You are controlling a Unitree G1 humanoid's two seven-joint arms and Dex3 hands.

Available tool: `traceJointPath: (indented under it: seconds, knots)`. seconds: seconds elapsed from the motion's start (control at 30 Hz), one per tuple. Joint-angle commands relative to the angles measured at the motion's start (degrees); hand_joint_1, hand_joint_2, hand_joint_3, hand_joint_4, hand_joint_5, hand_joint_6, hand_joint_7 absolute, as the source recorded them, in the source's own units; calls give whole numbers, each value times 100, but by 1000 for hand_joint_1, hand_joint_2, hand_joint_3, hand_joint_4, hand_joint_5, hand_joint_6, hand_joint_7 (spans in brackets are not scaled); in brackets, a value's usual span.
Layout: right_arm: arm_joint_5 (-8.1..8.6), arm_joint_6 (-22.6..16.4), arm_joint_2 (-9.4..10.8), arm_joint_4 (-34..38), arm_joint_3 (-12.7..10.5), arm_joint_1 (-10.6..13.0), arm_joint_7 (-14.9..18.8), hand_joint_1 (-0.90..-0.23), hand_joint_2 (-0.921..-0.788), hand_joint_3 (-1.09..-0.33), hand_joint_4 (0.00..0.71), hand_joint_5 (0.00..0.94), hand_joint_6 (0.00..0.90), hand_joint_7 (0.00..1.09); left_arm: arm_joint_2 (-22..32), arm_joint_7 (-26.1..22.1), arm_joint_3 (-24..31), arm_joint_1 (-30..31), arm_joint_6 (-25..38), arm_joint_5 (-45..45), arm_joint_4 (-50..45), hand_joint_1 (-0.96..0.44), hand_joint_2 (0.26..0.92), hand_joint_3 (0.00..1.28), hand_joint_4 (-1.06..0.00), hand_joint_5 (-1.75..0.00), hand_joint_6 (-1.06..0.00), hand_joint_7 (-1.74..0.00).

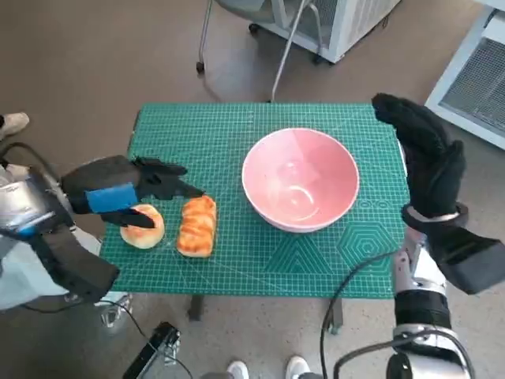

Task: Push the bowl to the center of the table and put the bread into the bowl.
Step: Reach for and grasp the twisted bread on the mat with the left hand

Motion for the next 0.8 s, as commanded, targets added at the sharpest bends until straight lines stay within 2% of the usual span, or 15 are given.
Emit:
traceJointPath:
  seconds: [0.03,0.13,0.33,0.5,0.8]
  knots:
    - [-94,158,25,-101,63,215,-92,-632,-921,-753,332,17,26,748,19,303,-396,-536,-226,474,322,-79,873,12,-283,0,-408,-52]
    - [-76,199,28,-152,76,236,-110,-635,-921,-755,332,16,23,753,-47,417,-567,-719,-265,588,560,-72,904,21,-270,0,-397,-42]
    - [-36,228,10,-157,70,256,-102,-636,-921,-755,332,15,20,758,-130,654,-890,-990,-236,823,953,-69,918,23,-259,0,-398,-38]
    - [-1,234,-4,-165,48,287,-93,-638,-921,-751,332,15,21,759,-226,829,-1153,-1158,-220,964,1250,2,921,99,-255,0,-398,-33]
    - [-69,125,-12,-89,31,310,-161,-635,-921,-745,333,14,26,753,-453,1501,-1648,-1439,-309,1280,1801,67,921,150,-275,-9,-423,-40]
